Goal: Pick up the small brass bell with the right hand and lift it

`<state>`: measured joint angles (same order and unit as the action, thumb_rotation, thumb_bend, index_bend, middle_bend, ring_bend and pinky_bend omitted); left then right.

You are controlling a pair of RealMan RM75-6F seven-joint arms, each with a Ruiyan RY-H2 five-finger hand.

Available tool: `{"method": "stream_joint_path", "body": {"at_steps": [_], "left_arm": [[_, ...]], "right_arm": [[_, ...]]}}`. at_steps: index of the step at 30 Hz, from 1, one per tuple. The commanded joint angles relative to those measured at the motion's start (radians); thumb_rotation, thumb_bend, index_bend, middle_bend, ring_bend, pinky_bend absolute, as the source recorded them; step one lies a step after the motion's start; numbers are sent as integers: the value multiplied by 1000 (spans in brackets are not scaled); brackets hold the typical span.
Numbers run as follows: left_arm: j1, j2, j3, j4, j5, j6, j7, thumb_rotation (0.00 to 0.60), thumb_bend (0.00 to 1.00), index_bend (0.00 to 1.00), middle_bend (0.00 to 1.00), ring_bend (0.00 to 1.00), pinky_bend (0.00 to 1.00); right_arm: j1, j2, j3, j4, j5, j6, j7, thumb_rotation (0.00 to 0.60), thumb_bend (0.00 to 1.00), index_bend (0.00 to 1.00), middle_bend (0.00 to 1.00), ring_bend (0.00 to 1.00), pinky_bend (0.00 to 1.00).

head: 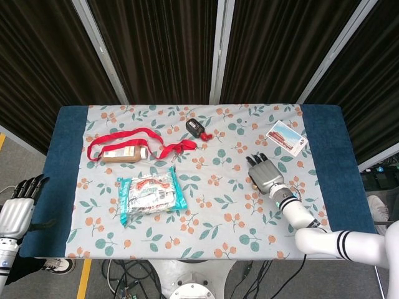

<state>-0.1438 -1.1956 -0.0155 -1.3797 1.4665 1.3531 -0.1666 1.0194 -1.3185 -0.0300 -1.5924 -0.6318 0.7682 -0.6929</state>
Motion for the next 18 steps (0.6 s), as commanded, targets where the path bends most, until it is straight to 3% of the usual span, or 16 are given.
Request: {"method": "stream_joint_path", "body": {"at_steps": [1, 5, 9, 18], "left_arm": [[1, -1, 0, 2, 1, 1, -2, 600, 35, 8, 0, 0, 0], [2, -2, 1, 5, 1, 2, -4, 599, 35, 8, 0, 0, 0], [1, -3, 0, 6, 0, 2, -3, 600, 36, 8, 0, 0, 0], [2, -3, 0, 6, -1, 2, -3, 599, 35, 8, 0, 0, 0]], "right_arm": [[3, -2, -3, 1, 3, 1, 1, 600, 389, 736, 41, 0, 0], [5, -6, -4, 4, -4, 7, 11, 600, 348, 689, 39, 0, 0], [6, -4, -8, 5, -12, 4, 21, 600, 239, 602, 27, 0, 0], [6, 10, -11, -3, -31, 5, 45, 600, 173, 452, 3, 0, 0]]}}
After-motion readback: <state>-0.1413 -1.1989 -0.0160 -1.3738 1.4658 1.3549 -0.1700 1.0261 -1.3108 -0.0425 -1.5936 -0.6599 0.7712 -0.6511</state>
